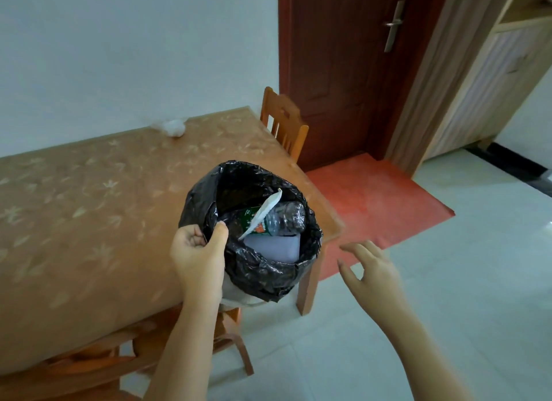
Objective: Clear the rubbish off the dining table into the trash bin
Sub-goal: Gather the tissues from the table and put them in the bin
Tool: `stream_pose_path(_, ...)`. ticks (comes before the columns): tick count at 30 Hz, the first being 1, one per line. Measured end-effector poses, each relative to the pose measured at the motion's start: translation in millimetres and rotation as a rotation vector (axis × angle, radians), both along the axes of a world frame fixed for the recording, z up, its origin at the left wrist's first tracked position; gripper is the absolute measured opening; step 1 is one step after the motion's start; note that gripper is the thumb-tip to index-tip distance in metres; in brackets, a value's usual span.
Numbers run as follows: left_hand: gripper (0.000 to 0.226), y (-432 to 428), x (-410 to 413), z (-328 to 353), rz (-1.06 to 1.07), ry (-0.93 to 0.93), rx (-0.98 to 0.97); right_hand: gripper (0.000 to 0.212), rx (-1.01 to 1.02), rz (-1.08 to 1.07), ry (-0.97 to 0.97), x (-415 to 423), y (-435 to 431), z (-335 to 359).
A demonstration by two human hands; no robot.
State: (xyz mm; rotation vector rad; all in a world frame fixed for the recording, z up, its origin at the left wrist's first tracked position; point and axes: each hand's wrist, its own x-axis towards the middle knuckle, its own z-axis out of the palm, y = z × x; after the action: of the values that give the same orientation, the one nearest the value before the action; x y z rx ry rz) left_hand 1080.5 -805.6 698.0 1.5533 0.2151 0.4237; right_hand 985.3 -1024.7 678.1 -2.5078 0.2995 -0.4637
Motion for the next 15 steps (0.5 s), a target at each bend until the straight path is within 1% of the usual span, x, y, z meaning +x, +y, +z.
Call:
stream_pose_path(4, 0.033, -33, 5, 3, 0.001, -0.018, -0.012, 0.022, 0.043, -0.028, 0.019, -3, -42, -5)
stream_pose_path(8, 0.034, -58, 29, 4, 0.041, 0.014, -0.028, 0.021, 0.062, -0.052, 0.051, 15, -70, -13)
stream_pose_path(12, 0.032, -77, 68, 4, 0.078, 0.011, -0.026, 0.022, 0.048, 0.003, 0.086, 61, -90, -16)
stream_pose_path(15, 0.028, -85, 102, 4, 0.145, 0.017, -0.028, 0.022, 0.014, 0.055, 0.122, 108, -103, -13)
